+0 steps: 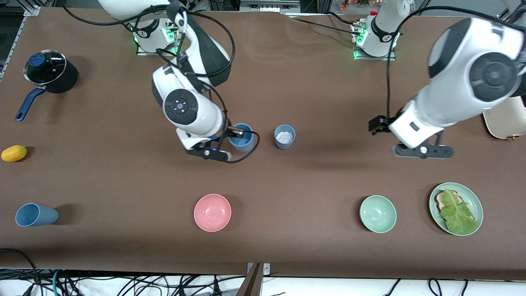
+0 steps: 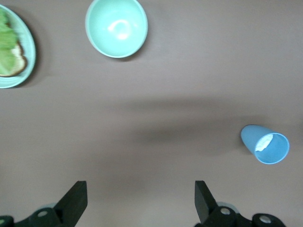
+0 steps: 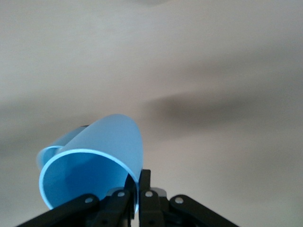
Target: Stack blue cups with both arms
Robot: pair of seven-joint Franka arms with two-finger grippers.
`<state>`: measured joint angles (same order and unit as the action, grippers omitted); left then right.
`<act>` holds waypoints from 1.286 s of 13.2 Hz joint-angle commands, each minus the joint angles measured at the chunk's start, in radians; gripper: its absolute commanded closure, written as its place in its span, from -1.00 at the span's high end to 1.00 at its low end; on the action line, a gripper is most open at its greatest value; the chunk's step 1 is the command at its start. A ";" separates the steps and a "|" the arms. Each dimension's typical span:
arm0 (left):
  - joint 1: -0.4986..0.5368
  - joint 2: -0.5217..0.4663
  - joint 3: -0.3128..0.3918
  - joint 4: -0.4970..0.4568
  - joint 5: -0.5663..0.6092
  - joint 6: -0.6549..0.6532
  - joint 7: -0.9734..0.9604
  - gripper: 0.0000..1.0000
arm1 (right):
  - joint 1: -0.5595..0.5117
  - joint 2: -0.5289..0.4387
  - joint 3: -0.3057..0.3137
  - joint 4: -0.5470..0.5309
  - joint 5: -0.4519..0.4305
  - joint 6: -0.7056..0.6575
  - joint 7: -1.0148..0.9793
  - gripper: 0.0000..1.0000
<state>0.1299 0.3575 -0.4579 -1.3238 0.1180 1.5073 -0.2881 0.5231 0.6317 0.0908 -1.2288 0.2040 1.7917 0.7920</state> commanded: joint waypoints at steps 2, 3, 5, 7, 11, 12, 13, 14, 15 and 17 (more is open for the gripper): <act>0.037 -0.101 0.008 -0.003 -0.017 -0.084 0.105 1.00 | 0.055 0.054 -0.006 0.080 0.080 0.077 0.079 -1.00; 0.019 -0.141 0.059 -0.055 -0.037 -0.066 0.166 1.00 | 0.067 0.063 -0.005 0.080 0.087 0.078 0.082 -1.00; 0.010 -0.236 0.188 -0.182 -0.157 0.019 0.289 1.00 | 0.103 0.078 -0.005 0.080 0.089 0.121 0.130 -1.00; -0.109 -0.334 0.385 -0.308 -0.204 0.094 0.320 1.00 | 0.110 0.089 -0.005 0.080 0.089 0.126 0.147 -1.00; -0.134 -0.345 0.404 -0.310 -0.143 0.100 0.311 1.00 | 0.130 0.108 -0.002 0.080 0.089 0.129 0.151 -1.00; -0.138 -0.319 0.401 -0.281 -0.140 0.102 0.308 1.00 | 0.130 0.108 -0.002 0.080 0.089 0.132 0.150 -1.00; -0.138 -0.318 0.400 -0.276 -0.130 0.099 0.297 1.00 | 0.132 0.109 -0.002 0.080 0.089 0.133 0.150 -1.00; -0.135 -0.321 0.390 -0.278 -0.129 0.094 0.296 1.00 | 0.132 0.111 -0.002 0.078 0.089 0.133 0.150 -1.00; -0.134 -0.319 0.390 -0.278 -0.129 0.094 0.299 1.00 | 0.136 0.112 -0.002 0.078 0.090 0.133 0.151 -1.00; -0.131 -0.318 0.392 -0.278 -0.129 0.094 0.300 1.00 | 0.147 0.126 -0.002 0.078 0.090 0.133 0.151 -1.00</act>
<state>-0.0021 0.0379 -0.0641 -1.6066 -0.0372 1.5957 0.0159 0.6535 0.7250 0.0911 -1.1916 0.2757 1.9287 0.9304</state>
